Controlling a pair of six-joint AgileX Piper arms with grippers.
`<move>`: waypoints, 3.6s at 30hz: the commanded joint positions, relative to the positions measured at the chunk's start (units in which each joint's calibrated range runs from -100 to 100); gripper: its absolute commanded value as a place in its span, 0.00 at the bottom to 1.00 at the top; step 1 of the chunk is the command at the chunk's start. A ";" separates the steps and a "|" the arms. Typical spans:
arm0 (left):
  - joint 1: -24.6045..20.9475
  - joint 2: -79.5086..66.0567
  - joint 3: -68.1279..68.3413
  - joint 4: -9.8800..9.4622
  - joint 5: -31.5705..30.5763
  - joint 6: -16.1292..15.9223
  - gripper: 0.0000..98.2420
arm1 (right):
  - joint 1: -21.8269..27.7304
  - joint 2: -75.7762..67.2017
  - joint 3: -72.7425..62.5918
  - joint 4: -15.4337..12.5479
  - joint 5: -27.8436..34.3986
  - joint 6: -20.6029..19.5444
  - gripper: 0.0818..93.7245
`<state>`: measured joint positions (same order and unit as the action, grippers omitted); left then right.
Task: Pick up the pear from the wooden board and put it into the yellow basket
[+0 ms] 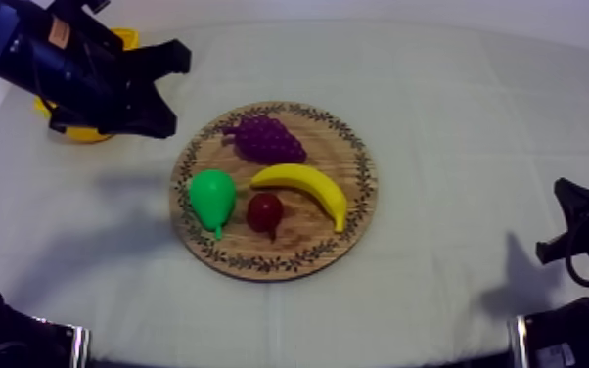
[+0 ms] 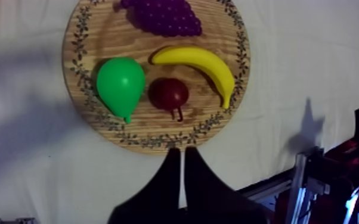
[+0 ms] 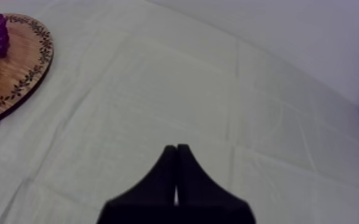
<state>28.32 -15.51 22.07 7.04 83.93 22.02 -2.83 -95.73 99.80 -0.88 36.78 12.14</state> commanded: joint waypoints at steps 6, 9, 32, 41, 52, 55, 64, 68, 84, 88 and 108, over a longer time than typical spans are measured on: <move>-0.70 2.98 -2.25 -0.11 -0.03 -0.23 0.00 | -0.01 -0.03 -0.02 -0.02 -0.01 0.00 0.00; -0.71 3.75 -3.50 -0.53 -0.20 0.06 0.03 | -0.01 -0.03 -0.02 -0.02 -0.01 0.00 0.00; 0.04 5.43 -4.25 0.25 -1.35 -1.39 0.70 | -0.01 -0.03 -0.02 -0.02 -0.01 0.00 0.00; 0.09 5.77 -3.43 -0.41 -1.25 0.25 0.83 | -0.01 -0.03 -0.02 -0.02 -0.01 0.00 0.00; 0.32 7.98 -1.19 -0.91 -3.34 0.51 0.86 | -0.01 -0.03 -0.02 -0.02 -0.01 0.00 0.00; 0.02 8.90 1.47 -0.56 -5.51 0.43 0.87 | -0.01 -0.03 -0.02 -0.02 -0.01 0.00 0.00; -1.38 13.97 8.28 1.09 -12.51 -1.64 0.95 | -0.01 -0.03 -0.02 -0.02 -0.01 0.00 0.00; -1.80 17.20 9.56 1.71 -14.55 -2.52 0.96 | -0.01 -0.03 -0.02 -0.02 -0.01 0.00 0.00; -2.49 29.61 8.51 3.36 -18.56 -4.46 0.93 | -0.01 -0.03 -0.02 -0.02 -0.01 0.00 0.00; -2.82 31.94 7.70 3.89 -19.05 -5.06 0.92 | -0.01 -0.03 -0.02 -0.02 -0.01 0.00 0.00; -3.04 39.32 1.49 4.20 -16.29 -6.50 0.67 | -0.01 -0.03 -0.02 -0.02 -0.01 0.00 0.00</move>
<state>25.27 23.71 23.62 11.23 67.57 15.44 -2.83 -95.73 99.80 -0.88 36.78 12.14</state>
